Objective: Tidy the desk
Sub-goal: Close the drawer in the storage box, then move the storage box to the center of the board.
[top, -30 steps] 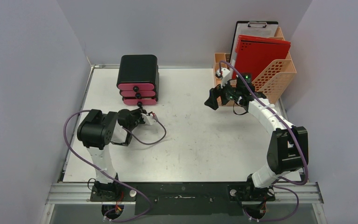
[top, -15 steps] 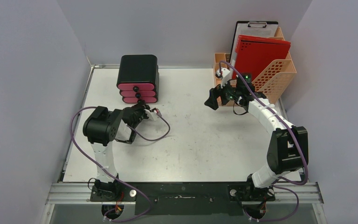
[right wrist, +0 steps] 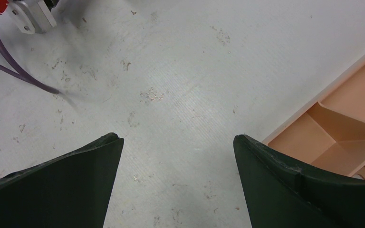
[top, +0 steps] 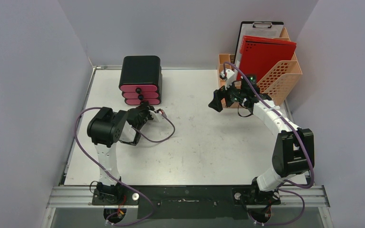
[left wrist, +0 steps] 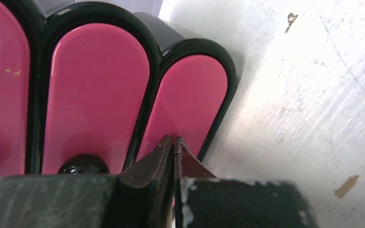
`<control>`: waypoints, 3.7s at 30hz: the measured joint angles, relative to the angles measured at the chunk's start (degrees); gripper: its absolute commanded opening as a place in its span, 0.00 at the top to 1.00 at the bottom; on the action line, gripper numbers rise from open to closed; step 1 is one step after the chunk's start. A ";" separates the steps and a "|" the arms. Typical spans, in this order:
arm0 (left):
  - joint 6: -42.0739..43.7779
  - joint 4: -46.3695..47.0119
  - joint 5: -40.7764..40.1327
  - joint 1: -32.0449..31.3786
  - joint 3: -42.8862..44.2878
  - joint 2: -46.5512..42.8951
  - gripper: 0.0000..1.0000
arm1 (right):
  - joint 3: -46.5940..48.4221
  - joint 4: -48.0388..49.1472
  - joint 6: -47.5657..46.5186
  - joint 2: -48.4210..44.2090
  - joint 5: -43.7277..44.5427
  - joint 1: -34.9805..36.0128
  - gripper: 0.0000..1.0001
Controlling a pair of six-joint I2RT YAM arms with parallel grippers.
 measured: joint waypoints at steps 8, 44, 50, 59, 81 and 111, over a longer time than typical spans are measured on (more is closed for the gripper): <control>-0.04 -0.11 -1.31 -0.72 0.66 1.14 1.00 | 0.00 -0.02 0.00 0.00 0.00 0.00 0.10; -15.37 -45.13 25.66 12.44 -5.18 -36.57 0.24 | 0.02 -0.85 -0.15 0.31 -0.07 0.00 0.10; -21.31 -55.60 30.18 16.65 -4.26 -46.40 0.03 | 0.79 -2.36 -0.83 0.28 0.02 0.00 0.10; -31.71 -76.35 34.47 17.70 5.42 -51.34 0.04 | 6.21 -6.45 -0.57 0.11 4.50 0.00 0.10; -31.71 -114.42 33.94 18.23 15.54 -57.00 0.04 | 13.03 -9.86 2.29 4.26 29.86 -3.32 0.10; -28.50 -116.78 35.71 20.85 13.86 -56.11 0.04 | 17.79 -3.74 5.64 23.91 31.23 -3.63 0.50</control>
